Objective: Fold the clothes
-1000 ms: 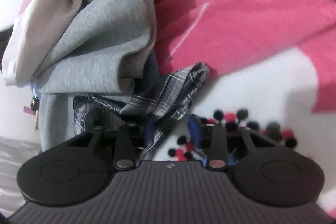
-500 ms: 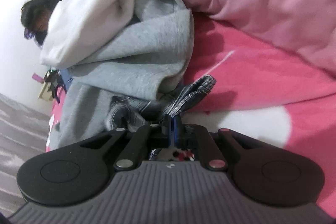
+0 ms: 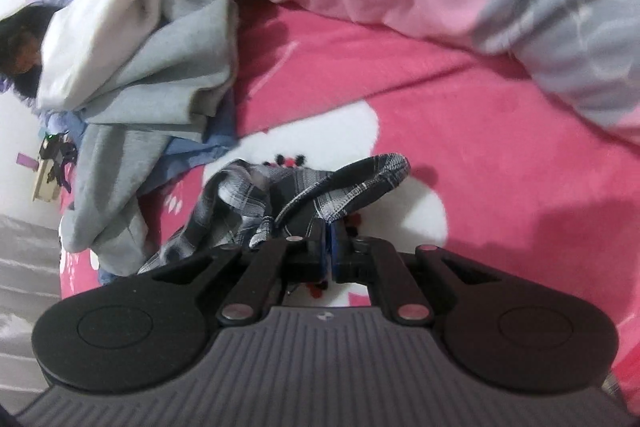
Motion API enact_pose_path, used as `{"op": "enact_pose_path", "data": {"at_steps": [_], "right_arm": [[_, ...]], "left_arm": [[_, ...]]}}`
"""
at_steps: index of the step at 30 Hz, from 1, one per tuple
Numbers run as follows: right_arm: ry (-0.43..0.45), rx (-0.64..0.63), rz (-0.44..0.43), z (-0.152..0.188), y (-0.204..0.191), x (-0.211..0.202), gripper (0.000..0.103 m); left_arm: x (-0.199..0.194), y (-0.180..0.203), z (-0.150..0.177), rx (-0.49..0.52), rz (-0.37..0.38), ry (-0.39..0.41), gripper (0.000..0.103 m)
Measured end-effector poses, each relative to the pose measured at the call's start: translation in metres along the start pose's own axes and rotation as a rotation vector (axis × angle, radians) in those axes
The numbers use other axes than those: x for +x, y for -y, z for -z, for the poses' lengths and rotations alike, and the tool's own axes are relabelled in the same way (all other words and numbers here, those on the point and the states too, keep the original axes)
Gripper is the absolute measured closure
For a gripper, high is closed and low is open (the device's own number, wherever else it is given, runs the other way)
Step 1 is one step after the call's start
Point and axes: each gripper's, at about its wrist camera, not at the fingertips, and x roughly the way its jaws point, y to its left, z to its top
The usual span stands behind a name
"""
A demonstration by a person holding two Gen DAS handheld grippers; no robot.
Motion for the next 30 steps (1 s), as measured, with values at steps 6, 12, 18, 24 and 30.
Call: {"op": "enact_pose_path", "data": {"at_steps": [6, 12, 18, 24, 30], "right_arm": [[0.010, -0.001, 0.040, 0.006, 0.000, -0.007, 0.102], [-0.025, -0.091, 0.163, 0.025, 0.011, 0.019, 0.102], [-0.011, -0.096, 0.306, 0.032, 0.023, 0.021, 0.099], [0.070, -0.063, 0.360, 0.038, 0.014, -0.017, 0.097], [0.079, -0.386, 0.158, 0.071, -0.078, -0.008, 0.096]], "left_arm": [[-0.002, 0.001, 0.000, -0.011, 0.035, -0.008, 0.101], [0.031, 0.004, 0.019, -0.082, 0.059, -0.085, 0.100], [0.019, -0.002, 0.020, -0.152, 0.119, -0.073, 0.066], [-0.021, -0.030, 0.037, -0.274, 0.118, -0.037, 0.059], [-0.044, -0.084, 0.056, -0.431, 0.021, 0.022, 0.058]]}}
